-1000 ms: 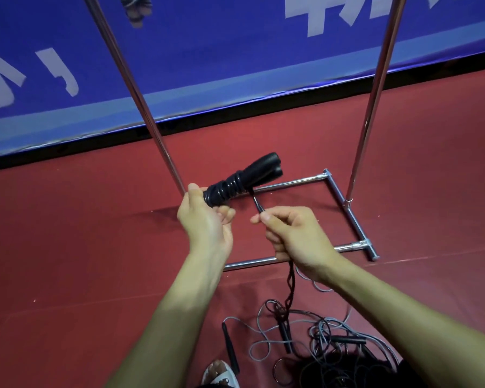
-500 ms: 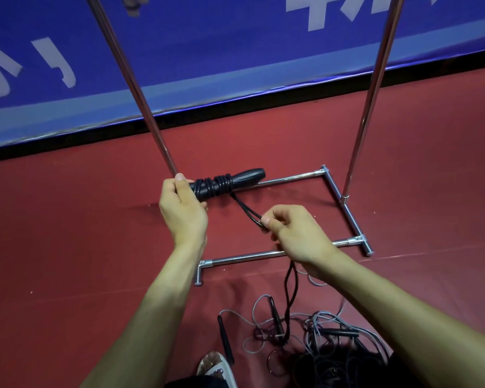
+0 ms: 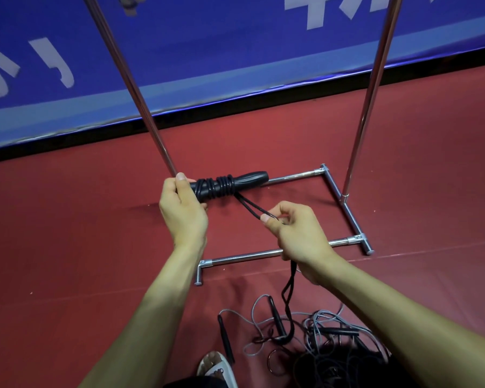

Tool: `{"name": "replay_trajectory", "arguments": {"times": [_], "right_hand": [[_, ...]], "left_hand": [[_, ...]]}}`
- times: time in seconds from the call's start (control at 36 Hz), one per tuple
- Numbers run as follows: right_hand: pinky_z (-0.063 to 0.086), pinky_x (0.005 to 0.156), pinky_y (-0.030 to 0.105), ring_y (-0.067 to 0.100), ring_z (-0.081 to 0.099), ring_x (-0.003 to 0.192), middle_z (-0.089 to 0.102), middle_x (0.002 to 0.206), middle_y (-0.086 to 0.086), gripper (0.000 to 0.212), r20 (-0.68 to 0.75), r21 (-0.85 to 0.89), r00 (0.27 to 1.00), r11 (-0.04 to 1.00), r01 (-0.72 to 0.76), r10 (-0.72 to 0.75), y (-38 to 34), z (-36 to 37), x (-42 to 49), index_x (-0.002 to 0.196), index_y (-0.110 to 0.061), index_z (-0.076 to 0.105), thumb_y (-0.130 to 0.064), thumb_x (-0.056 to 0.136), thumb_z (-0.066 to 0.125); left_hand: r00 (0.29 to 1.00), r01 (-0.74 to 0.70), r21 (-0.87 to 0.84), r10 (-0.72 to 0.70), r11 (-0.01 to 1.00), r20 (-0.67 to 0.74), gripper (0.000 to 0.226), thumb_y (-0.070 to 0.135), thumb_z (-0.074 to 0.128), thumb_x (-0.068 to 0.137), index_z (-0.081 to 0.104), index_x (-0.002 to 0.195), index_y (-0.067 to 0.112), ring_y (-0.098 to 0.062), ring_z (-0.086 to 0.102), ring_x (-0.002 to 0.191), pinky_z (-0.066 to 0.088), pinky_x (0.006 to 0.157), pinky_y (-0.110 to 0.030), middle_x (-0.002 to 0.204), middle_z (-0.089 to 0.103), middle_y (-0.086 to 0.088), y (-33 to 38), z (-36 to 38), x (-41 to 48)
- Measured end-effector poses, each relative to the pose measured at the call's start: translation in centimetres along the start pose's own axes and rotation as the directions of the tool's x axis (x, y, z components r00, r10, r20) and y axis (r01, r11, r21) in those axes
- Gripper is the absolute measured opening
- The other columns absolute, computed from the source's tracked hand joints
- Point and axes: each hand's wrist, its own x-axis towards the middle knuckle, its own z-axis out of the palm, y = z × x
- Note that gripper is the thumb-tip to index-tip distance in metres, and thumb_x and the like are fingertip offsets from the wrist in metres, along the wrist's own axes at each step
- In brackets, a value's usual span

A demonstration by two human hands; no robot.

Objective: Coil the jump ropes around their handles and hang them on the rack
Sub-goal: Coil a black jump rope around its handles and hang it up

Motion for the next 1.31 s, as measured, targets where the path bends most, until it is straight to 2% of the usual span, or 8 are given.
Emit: {"name": "replay_trajectory", "arguments": {"times": [0.11, 0.17, 0.31, 0.5, 0.69, 0.86, 1.19, 1.31], "right_hand": [[0.045, 0.045, 0.024, 0.010, 0.039, 0.055, 0.051, 0.065, 0.002, 0.018, 0.110, 0.187, 0.986, 0.972, -0.144, 0.125, -0.8, 0.2, -0.8, 0.085, -0.004, 0.066, -0.012, 0.098, 0.056], [0.042, 0.040, 0.020, 0.008, 0.036, 0.049, 0.052, 0.063, 0.001, 0.019, 0.132, 0.228, 0.978, 0.955, -0.189, 0.162, -0.9, 0.2, -0.8, 0.090, -0.005, 0.067, -0.011, 0.100, 0.053], [0.022, 0.039, 0.018, 0.011, 0.025, 0.038, 0.048, 0.051, 0.002, 0.016, 0.120, 0.302, 0.977, 0.931, -0.207, 0.178, -1.4, -1.0, -0.1, 0.104, -0.016, 0.058, -0.005, 0.101, 0.046], [0.024, 0.038, 0.015, 0.003, 0.034, 0.039, 0.047, 0.043, -0.014, 0.013, 0.092, -0.121, 0.996, 0.993, 0.013, -0.002, -1.2, -2.6, 0.4, 0.080, -0.019, 0.066, -0.016, 0.092, 0.063], [0.034, 0.056, 0.026, 0.008, 0.042, 0.048, 0.046, 0.052, -0.010, 0.012, 0.191, -0.497, 0.946, 0.805, 0.324, -0.262, -1.1, -3.2, 0.5, 0.084, -0.027, 0.060, -0.024, 0.087, 0.071], [0.046, 0.077, 0.032, 0.015, 0.057, 0.081, 0.058, 0.083, -0.010, 0.003, 0.335, -0.567, 0.878, 0.671, 0.477, -0.341, -1.3, -4.7, 2.1, 0.085, -0.024, 0.073, -0.026, 0.084, 0.075], [0.038, 0.051, 0.022, 0.013, 0.046, 0.054, 0.062, 0.064, 0.016, 0.009, 0.607, -0.154, 0.759, 0.903, 0.402, -0.234, -3.1, -7.1, 1.7, 0.075, -0.009, 0.071, -0.007, 0.077, 0.079], [0.042, 0.048, 0.041, 0.029, 0.048, 0.053, 0.063, 0.073, 0.021, 0.010, 0.600, -0.087, 0.750, 0.909, 0.407, -0.278, -3.0, -6.8, 1.4, 0.073, -0.016, 0.071, -0.013, 0.079, 0.078]], "left_hand": [[0.990, -0.140, 0.104, 0.138, 0.985, 0.029, 0.030, 0.036, 0.039, 0.100, 0.050, 0.073, 0.026, -0.020, 0.058, 0.067, 0.052, 0.063, -0.041, 0.068, 0.056, 0.004, -0.3, -0.4, 0.2], [0.965, -0.260, 0.159, 0.251, 0.952, 0.073, 0.028, 0.032, 0.039, 0.099, 0.050, 0.077, 0.018, -0.004, 0.050, 0.061, 0.042, 0.063, -0.035, 0.064, 0.051, 0.010, -0.4, -0.6, -0.1], [0.894, -0.443, 0.236, 0.405, 0.865, 0.193, 0.027, 0.023, 0.040, 0.100, 0.052, 0.083, 0.006, -0.022, 0.042, 0.057, 0.027, 0.054, -0.030, 0.055, 0.044, 0.004, -0.3, -1.4, -0.8], [0.808, -0.573, 0.242, 0.491, 0.783, 0.324, 0.035, 0.029, 0.036, 0.097, 0.053, 0.081, 0.002, -0.026, 0.040, 0.042, 0.022, 0.050, -0.025, 0.050, 0.044, -0.005, -0.3, -2.2, -1.0], [0.749, -0.631, 0.215, 0.513, 0.745, 0.419, 0.033, 0.025, 0.039, 0.097, 0.053, 0.080, 0.001, -0.023, 0.040, 0.044, 0.024, 0.046, -0.023, 0.048, 0.044, -0.003, -0.4, -2.9, -1.0], [0.718, -0.590, 0.141, 0.437, 0.795, 0.542, 0.039, 0.034, 0.039, 0.094, 0.053, 0.078, 0.001, -0.028, 0.044, 0.055, 0.027, 0.046, -0.015, 0.049, 0.044, -0.003, 0.1, -3.2, -1.1], [0.585, -0.366, -0.063, 0.282, 0.929, 0.760, 0.032, 0.038, 0.043, 0.088, 0.055, 0.074, 0.012, -0.005, 0.045, 0.046, 0.037, 0.047, -0.019, 0.055, 0.052, 0.003, 2.7, -3.2, -2.7], [0.625, -0.149, -0.122, 0.189, 0.981, 0.757, 0.031, 0.041, 0.047, 0.086, 0.058, 0.069, 0.018, -0.010, 0.045, 0.043, 0.038, 0.043, -0.020, 0.053, 0.054, 0.001, 2.9, -3.3, -2.9]]}}
